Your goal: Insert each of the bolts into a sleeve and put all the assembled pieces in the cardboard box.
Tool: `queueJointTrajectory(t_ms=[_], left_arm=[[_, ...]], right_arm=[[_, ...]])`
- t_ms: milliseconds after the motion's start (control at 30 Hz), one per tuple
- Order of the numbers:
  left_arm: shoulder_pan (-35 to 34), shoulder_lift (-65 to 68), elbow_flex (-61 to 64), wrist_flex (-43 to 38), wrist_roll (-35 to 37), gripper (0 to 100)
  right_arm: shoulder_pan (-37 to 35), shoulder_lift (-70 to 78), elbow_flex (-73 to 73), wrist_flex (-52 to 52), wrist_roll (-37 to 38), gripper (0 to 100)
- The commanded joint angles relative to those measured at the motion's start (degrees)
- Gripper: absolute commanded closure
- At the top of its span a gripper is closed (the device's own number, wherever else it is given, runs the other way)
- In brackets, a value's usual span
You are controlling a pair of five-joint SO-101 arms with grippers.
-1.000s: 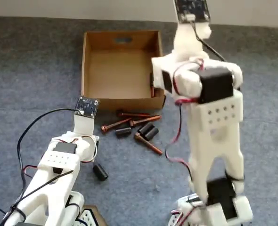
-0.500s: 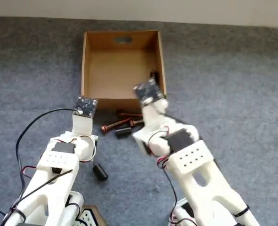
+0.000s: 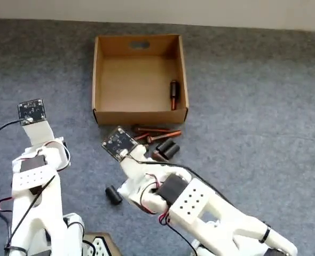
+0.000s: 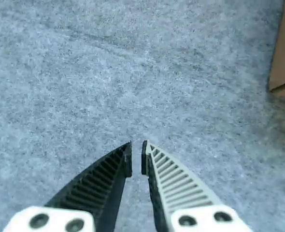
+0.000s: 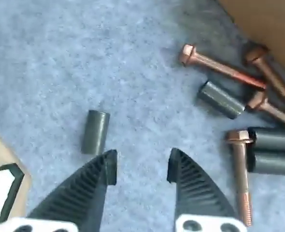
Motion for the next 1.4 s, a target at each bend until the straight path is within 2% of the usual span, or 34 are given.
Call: queueJointTrajectory(t_ms=[0, 167, 367, 500, 800, 1300, 1367], left_arm=[[-3.03, -0.31, -3.12, -0.88, 3.78, 94], [-7.87, 0.04, -2.68, -3.34, 8.88, 94], [-8.31, 0.04, -2.68, -3.34, 9.23, 94], [-8.31, 0.04, -2.59, -3.34, 9.23, 94], [-8.13, -0.04, -1.71, -3.43, 9.14, 94], [-8.04, -0.04, -1.54, -3.43, 8.97, 94], [-8.04, -0.04, -1.54, -3.43, 8.97, 94]], right_arm=[[-2.15, -1.36, 2.24, -3.38, -0.62, 82.9], [-5.67, -1.36, 6.37, -10.77, -0.62, 82.7], [-8.75, 0.84, 6.81, -13.93, -0.62, 82.6], [-10.15, 10.59, 4.97, -16.66, -0.62, 82.6], [-7.69, 30.90, -4.79, -17.19, -0.62, 82.6], [-7.60, 27.03, -4.97, -20.62, -0.44, 83.2], [-6.55, 29.05, -4.97, -20.35, -0.35, 89.2]])
